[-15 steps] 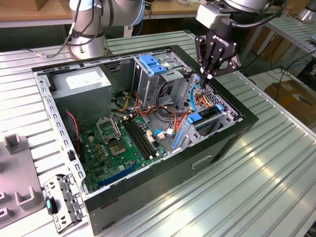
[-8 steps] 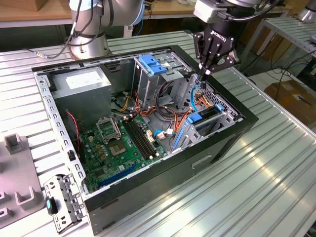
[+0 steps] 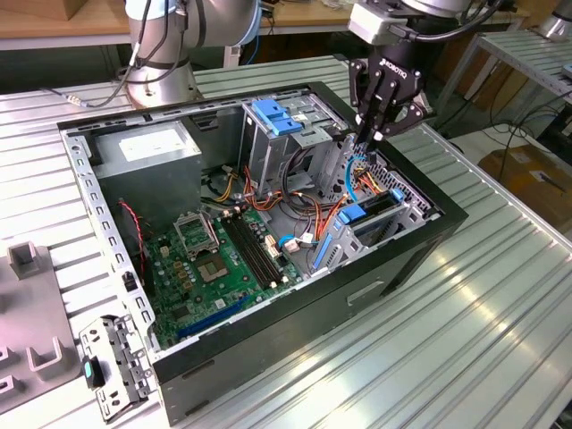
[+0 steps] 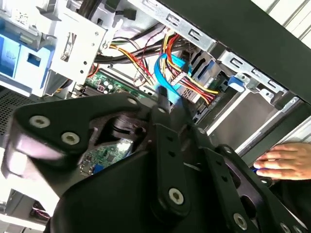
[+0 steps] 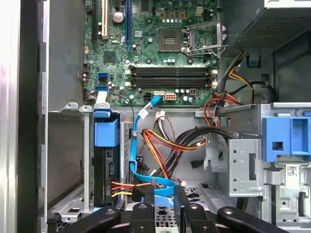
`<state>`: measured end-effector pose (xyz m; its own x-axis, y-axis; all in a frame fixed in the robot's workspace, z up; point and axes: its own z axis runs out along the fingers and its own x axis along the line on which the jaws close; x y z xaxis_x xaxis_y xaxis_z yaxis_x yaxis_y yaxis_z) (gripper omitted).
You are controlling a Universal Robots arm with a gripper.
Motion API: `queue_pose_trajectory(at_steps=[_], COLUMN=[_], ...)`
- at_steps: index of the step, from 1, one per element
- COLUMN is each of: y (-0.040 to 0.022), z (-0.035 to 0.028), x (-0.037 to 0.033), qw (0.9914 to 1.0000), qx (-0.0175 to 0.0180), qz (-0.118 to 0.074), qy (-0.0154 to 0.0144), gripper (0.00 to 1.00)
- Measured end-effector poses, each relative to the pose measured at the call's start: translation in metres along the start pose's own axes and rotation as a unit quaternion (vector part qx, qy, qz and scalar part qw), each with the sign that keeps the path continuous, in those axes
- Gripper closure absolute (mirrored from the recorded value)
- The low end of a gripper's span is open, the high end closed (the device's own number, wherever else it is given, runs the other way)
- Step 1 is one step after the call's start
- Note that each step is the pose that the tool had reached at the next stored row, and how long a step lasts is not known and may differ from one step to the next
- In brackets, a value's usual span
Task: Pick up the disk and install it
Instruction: 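Insert the second disk wire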
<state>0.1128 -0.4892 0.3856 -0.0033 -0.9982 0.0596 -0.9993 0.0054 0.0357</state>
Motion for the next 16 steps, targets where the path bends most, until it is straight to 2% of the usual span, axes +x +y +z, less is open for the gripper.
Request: queue_pose_trajectory(at_steps=[1,3,4,5,6,7,10,16], y=[0.0000,0.0000,0.0000,0.0000,0.0000,0.0000,-0.0003,-0.0008], z=[0.0000,0.0000,0.0000,0.0000,0.0000,0.0003,0.0028,0.0117], x=[0.0000,0.0000,-0.0001,-0.0004,-0.0011,-0.0026,-0.0103,-0.0113], qw=[0.99998,0.99971,0.99950,0.99930,0.99886,0.99874,0.99871,0.99857], qx=[0.0001,0.0002,0.0002,0.0002,0.0001,0.0000,-0.0005,-0.0013], qz=[0.000,0.001,0.001,0.002,0.003,0.004,0.009,0.017], qy=[0.0065,0.0240,0.0316,0.0374,0.0476,0.0500,0.0500,0.0507], gripper=[0.70,0.70,0.70,0.70,0.70,0.70,0.70,0.70])
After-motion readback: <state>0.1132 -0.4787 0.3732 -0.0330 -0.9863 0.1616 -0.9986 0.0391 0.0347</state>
